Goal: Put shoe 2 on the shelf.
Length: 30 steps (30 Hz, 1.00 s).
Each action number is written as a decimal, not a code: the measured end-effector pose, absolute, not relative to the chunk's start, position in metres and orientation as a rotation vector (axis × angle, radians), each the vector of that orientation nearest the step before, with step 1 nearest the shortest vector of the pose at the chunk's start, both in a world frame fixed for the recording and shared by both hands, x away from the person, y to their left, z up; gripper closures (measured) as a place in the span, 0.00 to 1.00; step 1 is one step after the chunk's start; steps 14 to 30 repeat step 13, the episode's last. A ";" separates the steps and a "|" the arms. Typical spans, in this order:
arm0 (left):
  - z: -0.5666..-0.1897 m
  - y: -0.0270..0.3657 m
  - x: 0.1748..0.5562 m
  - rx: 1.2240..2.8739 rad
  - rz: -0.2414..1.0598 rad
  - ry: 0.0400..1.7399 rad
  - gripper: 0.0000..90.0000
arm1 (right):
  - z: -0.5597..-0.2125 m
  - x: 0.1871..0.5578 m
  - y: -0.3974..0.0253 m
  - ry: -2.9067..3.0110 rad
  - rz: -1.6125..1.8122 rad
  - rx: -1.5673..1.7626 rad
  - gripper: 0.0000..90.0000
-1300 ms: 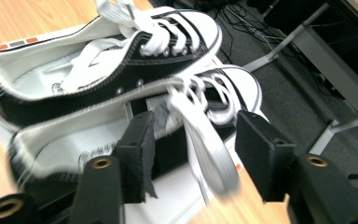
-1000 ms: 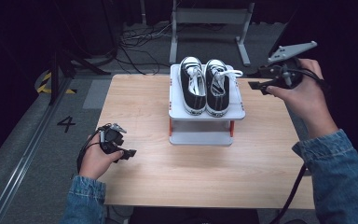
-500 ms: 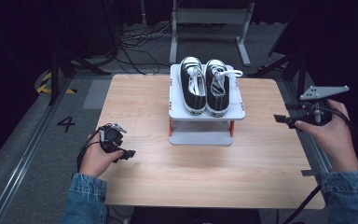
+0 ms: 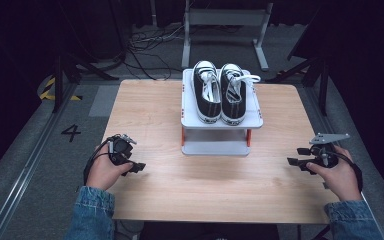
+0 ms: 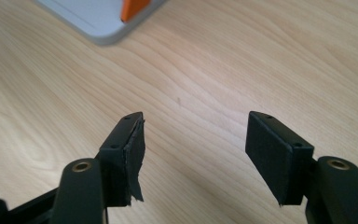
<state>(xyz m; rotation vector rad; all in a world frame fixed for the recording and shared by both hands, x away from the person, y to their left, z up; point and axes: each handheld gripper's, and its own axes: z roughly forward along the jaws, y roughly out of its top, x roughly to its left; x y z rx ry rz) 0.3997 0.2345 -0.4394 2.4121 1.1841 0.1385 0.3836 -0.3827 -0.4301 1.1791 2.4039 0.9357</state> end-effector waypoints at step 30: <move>-0.446 0.234 0.396 2.417 0.177 1.219 0.27 | -0.471 0.385 -0.388 2.267 0.956 1.251 0.42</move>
